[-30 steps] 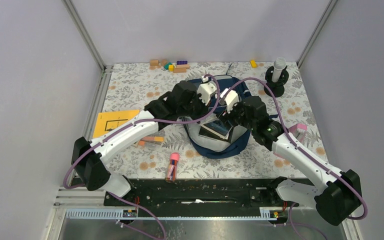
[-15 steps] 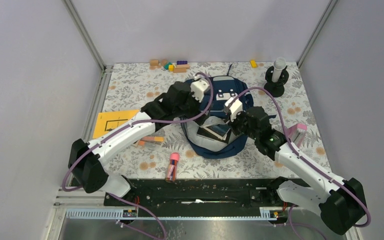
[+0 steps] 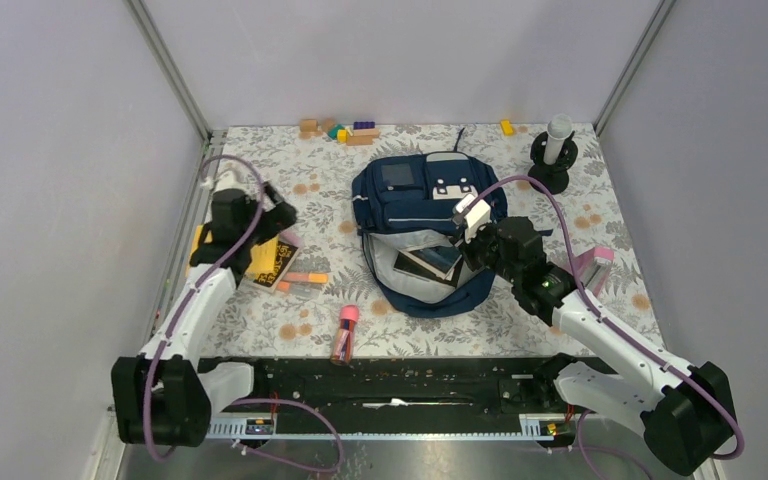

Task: Pack the student bag
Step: Pick up the book from the center of the board.

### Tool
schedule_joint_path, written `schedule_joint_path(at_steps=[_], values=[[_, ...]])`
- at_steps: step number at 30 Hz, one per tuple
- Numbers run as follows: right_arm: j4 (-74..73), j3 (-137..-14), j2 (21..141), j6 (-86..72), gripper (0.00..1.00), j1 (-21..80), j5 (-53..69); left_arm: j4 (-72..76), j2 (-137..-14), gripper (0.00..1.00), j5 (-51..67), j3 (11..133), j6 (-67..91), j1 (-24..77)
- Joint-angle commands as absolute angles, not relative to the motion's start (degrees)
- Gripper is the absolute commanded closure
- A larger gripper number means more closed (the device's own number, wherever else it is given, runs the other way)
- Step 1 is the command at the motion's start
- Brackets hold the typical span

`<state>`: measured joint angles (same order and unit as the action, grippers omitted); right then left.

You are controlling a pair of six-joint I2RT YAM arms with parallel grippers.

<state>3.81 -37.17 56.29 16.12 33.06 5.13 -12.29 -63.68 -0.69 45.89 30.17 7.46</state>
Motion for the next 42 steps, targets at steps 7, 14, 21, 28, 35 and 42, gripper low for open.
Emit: schedule_joint_path(at_steps=[7,14,21,28,35,42], values=[[6.94,-38.17,53.17,14.8,1.0,32.77,1.54,-3.08,-54.56,0.01,4.21,30.91,46.41,-22.17],[6.77,-38.16,53.05,14.44,1.0,32.77,2.25,6.86,-50.07,0.01,9.82,19.6,50.69,-39.54],[6.71,-38.28,53.62,14.11,1.0,32.76,3.4,26.31,-57.59,0.01,18.86,12.32,57.11,-45.79],[6.68,-38.14,53.31,14.15,1.0,32.78,3.08,33.07,-62.96,0.01,18.57,10.35,59.5,-46.32],[6.5,-38.11,53.42,14.24,1.0,32.75,3.08,41.01,-70.08,0.01,20.63,9.32,61.87,-46.41],[6.59,-38.06,53.46,14.29,1.0,32.77,3.24,47.51,-76.87,0.06,21.11,9.85,62.69,-46.41]])
